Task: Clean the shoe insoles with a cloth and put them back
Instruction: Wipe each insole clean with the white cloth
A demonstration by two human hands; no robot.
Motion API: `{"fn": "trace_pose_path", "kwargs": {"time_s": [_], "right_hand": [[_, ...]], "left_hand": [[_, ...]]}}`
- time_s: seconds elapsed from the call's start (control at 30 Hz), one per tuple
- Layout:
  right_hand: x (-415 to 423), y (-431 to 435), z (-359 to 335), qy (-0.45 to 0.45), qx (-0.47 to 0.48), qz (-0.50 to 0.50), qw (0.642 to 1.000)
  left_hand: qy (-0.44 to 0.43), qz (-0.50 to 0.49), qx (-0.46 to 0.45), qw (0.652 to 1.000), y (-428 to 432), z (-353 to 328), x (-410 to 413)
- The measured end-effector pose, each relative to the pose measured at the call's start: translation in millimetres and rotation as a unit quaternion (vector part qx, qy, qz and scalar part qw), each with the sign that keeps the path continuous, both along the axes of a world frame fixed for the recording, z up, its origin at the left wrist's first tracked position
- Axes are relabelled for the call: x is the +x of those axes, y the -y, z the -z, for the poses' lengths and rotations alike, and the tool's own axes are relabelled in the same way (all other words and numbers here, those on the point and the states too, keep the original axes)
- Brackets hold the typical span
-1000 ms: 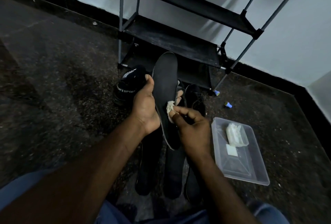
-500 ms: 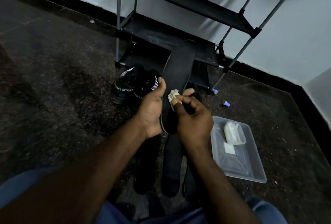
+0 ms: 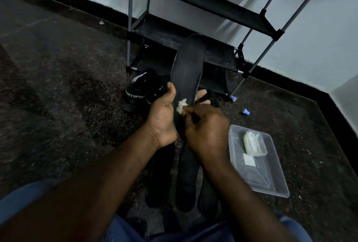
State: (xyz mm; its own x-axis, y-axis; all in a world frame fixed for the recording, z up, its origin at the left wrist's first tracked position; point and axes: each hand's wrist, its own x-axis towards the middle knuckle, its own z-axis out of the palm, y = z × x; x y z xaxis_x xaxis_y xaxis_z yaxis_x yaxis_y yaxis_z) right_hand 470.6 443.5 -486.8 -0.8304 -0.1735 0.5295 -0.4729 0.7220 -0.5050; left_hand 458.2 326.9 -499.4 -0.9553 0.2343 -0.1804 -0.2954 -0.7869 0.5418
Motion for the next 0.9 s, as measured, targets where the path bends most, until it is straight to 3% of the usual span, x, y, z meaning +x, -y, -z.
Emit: {"fn": "trace_pose_path", "kwargs": {"time_s": [0.13, 0.27, 0.37, 0.5, 0.7, 0.9], "right_hand": [[-25.9, -5.0, -4.3, 0.004, 0.046, 0.082, 0.996], [1.9, 12.6, 1.4, 0.062, -0.02, -0.006, 0.998], [9.5, 11.8, 10.8, 0.027, 0.018, -0.05, 0.998], [-13.3, 10.0, 7.7, -0.025, 0.059, 0.007, 0.998], [-33.4, 13.9, 0.0, -0.009, -0.016, 0.056, 0.998], [-5.0, 19.3, 14.5, 0.026, 0.009, -0.051, 0.998]], "left_hand": [[0.017, -0.016, -0.035, 0.999, -4.7, 0.5, -0.6], [0.03, -0.046, -0.024, 0.998, -1.1, 6.7, -3.5], [0.037, -0.066, -0.028, 0.997, -1.8, 10.9, -4.1], [0.053, -0.081, -0.037, 0.995, -7.5, 5.3, -2.5], [0.075, -0.116, -0.043, 0.989, -5.7, 6.0, -2.3], [0.083, -0.121, -0.049, 0.988, 0.2, 13.2, -8.7]]}}
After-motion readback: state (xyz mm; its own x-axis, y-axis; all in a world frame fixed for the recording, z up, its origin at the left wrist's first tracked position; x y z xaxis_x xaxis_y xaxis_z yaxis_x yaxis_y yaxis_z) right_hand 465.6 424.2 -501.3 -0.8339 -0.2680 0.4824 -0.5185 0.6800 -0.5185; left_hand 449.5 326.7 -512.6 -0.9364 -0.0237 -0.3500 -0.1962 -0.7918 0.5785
